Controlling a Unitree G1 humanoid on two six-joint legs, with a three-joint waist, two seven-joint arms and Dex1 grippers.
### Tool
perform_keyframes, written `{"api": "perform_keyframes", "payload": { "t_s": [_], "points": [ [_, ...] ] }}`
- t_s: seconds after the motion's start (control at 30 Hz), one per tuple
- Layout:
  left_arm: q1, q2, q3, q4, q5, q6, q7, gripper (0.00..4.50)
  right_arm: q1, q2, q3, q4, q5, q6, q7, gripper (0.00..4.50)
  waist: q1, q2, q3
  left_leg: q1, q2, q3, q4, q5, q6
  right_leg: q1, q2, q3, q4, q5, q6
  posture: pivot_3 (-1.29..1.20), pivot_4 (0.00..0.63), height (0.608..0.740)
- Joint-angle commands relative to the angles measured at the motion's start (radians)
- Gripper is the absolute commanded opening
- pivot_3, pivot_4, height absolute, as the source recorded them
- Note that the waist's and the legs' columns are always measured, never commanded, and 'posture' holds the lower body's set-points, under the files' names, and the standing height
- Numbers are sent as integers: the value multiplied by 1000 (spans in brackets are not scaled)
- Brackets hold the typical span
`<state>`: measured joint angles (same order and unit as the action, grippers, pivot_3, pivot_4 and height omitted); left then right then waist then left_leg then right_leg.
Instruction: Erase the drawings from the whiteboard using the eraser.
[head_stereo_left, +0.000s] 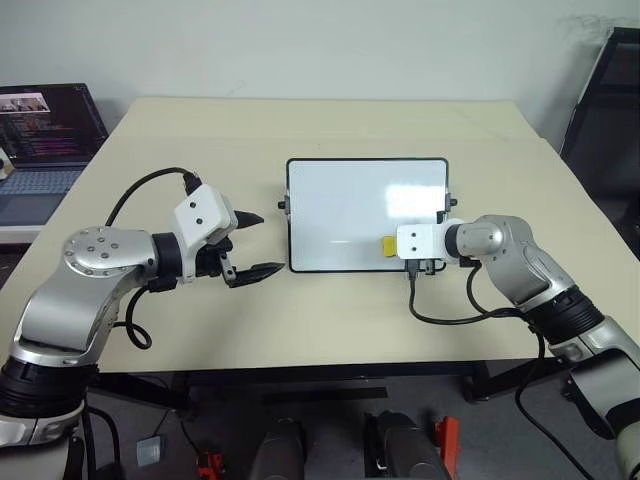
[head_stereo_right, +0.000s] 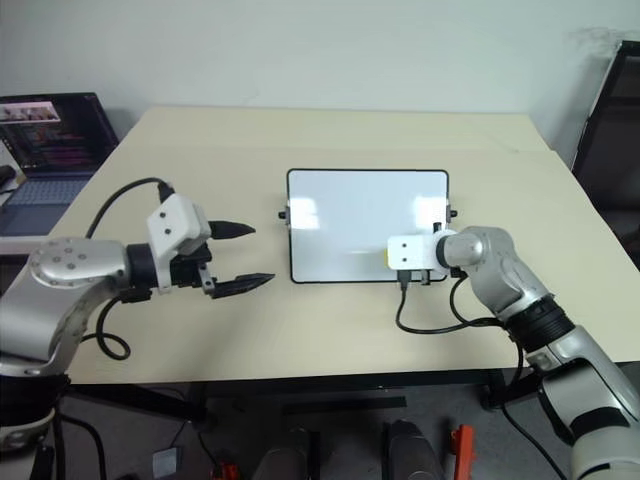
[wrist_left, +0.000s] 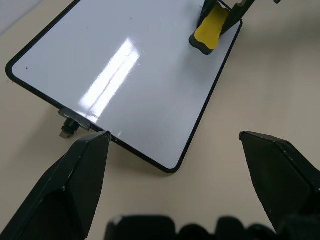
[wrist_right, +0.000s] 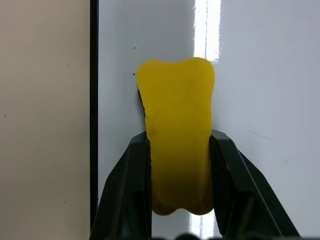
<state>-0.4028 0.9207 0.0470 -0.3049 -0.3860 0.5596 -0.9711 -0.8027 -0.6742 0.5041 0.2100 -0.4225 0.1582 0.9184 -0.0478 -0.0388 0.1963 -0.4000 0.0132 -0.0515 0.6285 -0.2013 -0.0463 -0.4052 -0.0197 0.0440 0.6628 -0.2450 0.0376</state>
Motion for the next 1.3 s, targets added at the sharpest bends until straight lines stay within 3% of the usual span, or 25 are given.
{"api": "perform_keyframes", "payload": {
  "t_s": [0.03,0.73,1.3],
  "points": [
    [-5,10,28,-29,0,-7,7,4500,-22,-59,-20,79,-74,-13,-27,1122,4,0,0,0,0,0,1,0,0,0,0,0,0,0,0,0,150,740],
    [-17,3,17,-11,9,-18,-4,4500,-7,-203,-58,210,-96,-126,-4,1120,16,-1,-1,1,-1,1,2,0,0,1,-1,1,0,1,0,0,150,740],
    [-12,2,19,-17,10,-13,0,4500,17,-31,-59,19,-82,-78,62,1117,-17,-1,-1,1,1,1,-1,0,0,0,0,1,0,1,0,0,150,740]
  ]
}}
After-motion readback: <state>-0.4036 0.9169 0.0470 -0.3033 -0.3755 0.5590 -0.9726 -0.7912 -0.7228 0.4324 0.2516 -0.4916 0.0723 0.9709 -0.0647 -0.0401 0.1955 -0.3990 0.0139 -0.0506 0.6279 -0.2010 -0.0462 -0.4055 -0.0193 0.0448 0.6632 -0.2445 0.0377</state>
